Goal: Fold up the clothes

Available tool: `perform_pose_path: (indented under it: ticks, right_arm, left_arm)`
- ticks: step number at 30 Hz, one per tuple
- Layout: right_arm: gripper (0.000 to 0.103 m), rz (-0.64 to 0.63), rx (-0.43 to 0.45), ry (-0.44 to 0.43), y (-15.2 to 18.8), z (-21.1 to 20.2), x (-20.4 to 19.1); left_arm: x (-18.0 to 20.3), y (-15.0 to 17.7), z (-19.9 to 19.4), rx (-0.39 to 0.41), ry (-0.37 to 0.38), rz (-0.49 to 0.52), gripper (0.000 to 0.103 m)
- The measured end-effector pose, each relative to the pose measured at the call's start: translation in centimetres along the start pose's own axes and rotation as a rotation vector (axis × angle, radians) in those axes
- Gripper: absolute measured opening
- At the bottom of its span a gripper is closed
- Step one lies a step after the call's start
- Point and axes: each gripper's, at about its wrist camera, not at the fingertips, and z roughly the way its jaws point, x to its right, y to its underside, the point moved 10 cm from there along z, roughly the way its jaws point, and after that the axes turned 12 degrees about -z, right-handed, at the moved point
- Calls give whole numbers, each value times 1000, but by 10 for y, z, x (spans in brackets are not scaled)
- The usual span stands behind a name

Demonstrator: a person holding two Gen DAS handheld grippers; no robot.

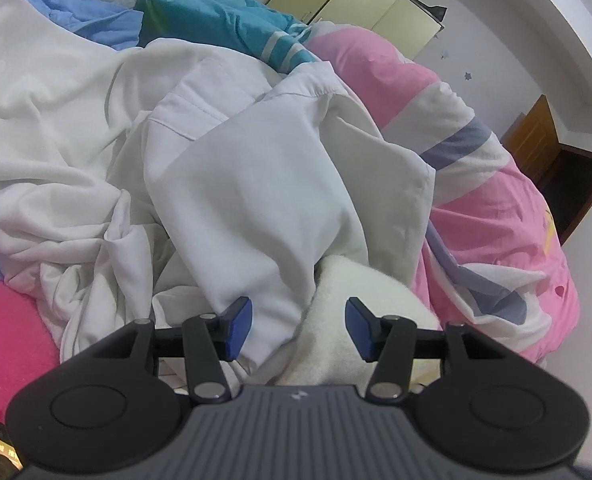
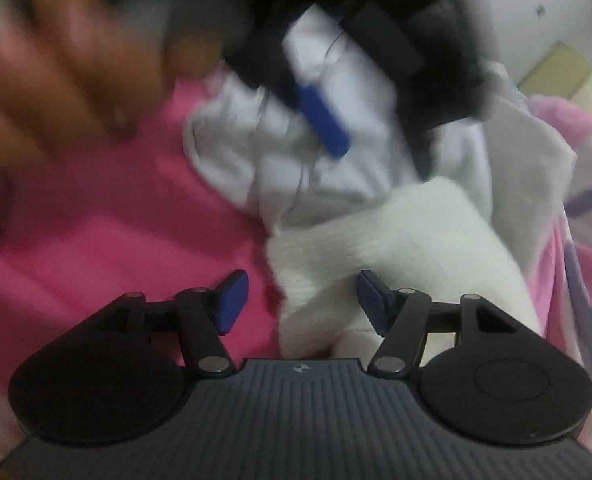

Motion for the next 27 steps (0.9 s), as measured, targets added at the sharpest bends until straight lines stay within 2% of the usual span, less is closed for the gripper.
perform_pose_path:
  ticks: [1, 2, 3, 6, 8, 12, 14, 18, 21, 22, 24, 26, 27]
  right_arm:
    - [57, -29, -9, 15, 1, 7, -2]
    - [36, -7, -13, 19, 2, 7, 2]
    - [6, 25, -16, 34, 4, 3, 11]
    - [2, 141, -17, 72, 13, -11, 37]
    - [0, 300, 19, 77, 25, -30, 65]
    - [0, 620, 94, 87, 48, -68, 122]
    - [0, 739, 143, 103, 62, -89, 152]
    - [0, 798, 204, 113, 64, -106, 184]
    - [2, 879, 216, -17, 61, -95, 165]
    - [7, 926, 207, -70, 64, -87, 158]
    - [32, 1051, 196, -175, 69, -67, 145]
    - [43, 1205, 192, -263, 80, -49, 140]
    - [44, 1280, 191, -318, 85, -42, 134]
  left_arm:
    - [0, -1, 0, 0, 0, -1, 53]
    - [0, -1, 0, 1, -1, -3, 53]
    - [0, -1, 0, 2, 0, -5, 53]
    - [0, -2, -2, 5, 6, -8, 53]
    - [2, -3, -3, 10, 10, -6, 53]
    - [4, -4, -5, 23, 15, 0, 54]
    - [7, -3, -4, 25, 15, 18, 55]
    - [13, 3, -1, 19, 10, 50, 55]
    - [15, 7, 1, 10, 8, 65, 55]
    - [16, 8, 1, 8, 7, 72, 55]
    - [18, 10, 1, 2, 13, 88, 55]
    - [21, 12, 1, -11, 30, 102, 54]
    - [22, 13, 1, -17, 37, 107, 54]
